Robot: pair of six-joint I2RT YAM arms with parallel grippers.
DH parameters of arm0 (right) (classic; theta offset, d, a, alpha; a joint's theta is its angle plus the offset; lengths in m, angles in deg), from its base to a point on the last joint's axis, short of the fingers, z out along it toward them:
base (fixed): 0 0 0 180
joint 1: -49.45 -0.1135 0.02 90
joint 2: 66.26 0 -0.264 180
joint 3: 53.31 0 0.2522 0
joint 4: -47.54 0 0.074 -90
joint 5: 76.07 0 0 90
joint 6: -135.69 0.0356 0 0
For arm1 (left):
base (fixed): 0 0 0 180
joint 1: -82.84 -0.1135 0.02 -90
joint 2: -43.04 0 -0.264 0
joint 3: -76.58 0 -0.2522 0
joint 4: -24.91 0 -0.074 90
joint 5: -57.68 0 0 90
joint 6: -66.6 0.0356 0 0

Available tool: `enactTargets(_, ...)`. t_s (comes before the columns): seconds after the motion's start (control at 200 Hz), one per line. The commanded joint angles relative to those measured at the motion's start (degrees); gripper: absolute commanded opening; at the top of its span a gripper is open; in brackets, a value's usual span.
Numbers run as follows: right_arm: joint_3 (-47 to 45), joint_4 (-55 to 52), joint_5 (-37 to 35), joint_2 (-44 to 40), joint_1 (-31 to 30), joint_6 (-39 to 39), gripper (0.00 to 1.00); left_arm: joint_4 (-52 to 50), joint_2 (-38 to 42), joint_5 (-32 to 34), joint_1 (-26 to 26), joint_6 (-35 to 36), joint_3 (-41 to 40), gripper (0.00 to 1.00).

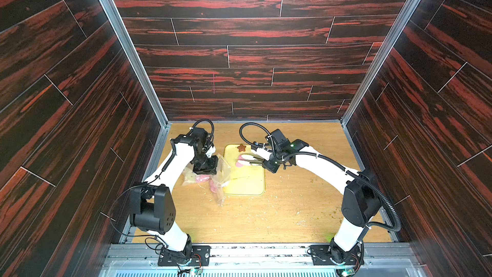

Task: Put the cookies into a resealable bag to prevent moisture
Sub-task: Pick up the cookie from the tray.

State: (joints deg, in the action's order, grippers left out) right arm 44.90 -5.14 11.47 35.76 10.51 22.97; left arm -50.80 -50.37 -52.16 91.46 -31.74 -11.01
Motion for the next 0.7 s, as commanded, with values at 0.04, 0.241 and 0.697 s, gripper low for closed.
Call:
enactTargets(0.04,-1.45,-0.41,1.34,-0.21,-0.22,1.57,0.37,-1.77,0.31,0.68,-0.28,1.30,0.44,0.00)
enactTargets(0.241,-1.27,-1.15,1.71,1.18,-0.24,2.38,0.38,-1.77,0.08,0.71,-0.27,1.30,0.71,0.00)
enactTargets(0.697,2.49,-2.71,2.29,5.44,-0.64,2.77,0.39,-1.89,-0.28,0.92,-0.30,1.48,0.59,0.00)
